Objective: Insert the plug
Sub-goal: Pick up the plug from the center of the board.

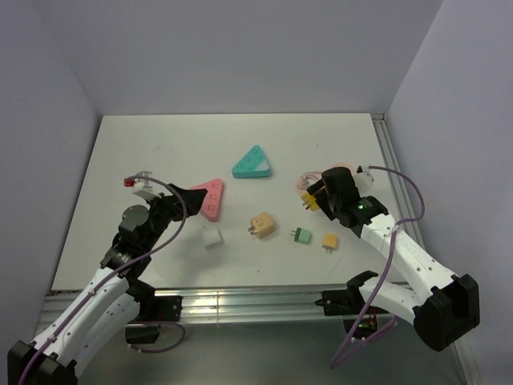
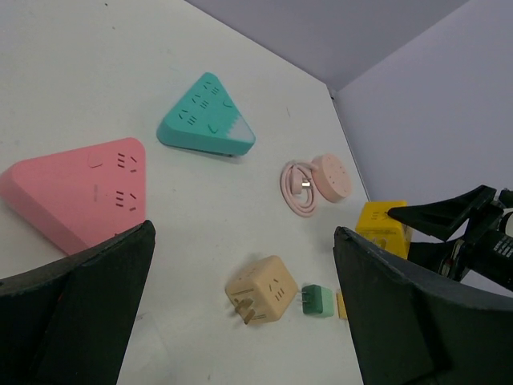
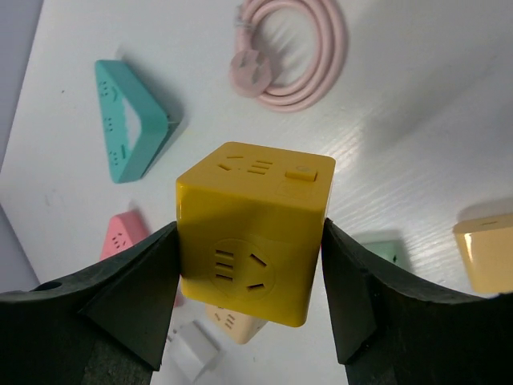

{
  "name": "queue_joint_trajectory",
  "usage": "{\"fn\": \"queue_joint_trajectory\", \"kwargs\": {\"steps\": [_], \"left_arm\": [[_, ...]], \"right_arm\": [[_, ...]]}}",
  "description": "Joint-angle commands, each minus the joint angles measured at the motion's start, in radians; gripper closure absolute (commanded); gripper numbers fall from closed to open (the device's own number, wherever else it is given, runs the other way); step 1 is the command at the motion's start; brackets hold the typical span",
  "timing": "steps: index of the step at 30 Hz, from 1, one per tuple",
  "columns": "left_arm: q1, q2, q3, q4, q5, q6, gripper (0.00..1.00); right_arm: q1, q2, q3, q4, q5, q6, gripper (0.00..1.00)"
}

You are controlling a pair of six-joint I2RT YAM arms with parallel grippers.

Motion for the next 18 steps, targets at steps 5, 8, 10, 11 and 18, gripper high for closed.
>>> {"fn": "queue_joint_trajectory", "kwargs": {"steps": [5,8,10,11,18], "left_arm": [[-0.001,0.093,0.104,0.135,0.084,-0.051,0.0],[-0.003,0.119,0.108,0.199,0.136,-0.063,0.01],[-0.003,0.136,0.126,0.198,0.148,-0.066,0.0],[-0.001,0.162,0.14,0.181,0.15,-0.065,0.01],[-0.012,0.233,0.134,0.257,0.226,-0.07,0.0]], "right_arm": [[0.105,0.026,0.118,-0.013,0.081,0.054,0.91],[0.131,0.038,0.135,0.01,0.071,0.072,0.91],[0.142,0.044,0.149,0.01,0.072,0.078,0.91],[0.149,0.049,0.162,0.016,0.074,0.08,0.91],[0.229,0.101,0.206,0.027,0.087,0.11,0.91]]}}
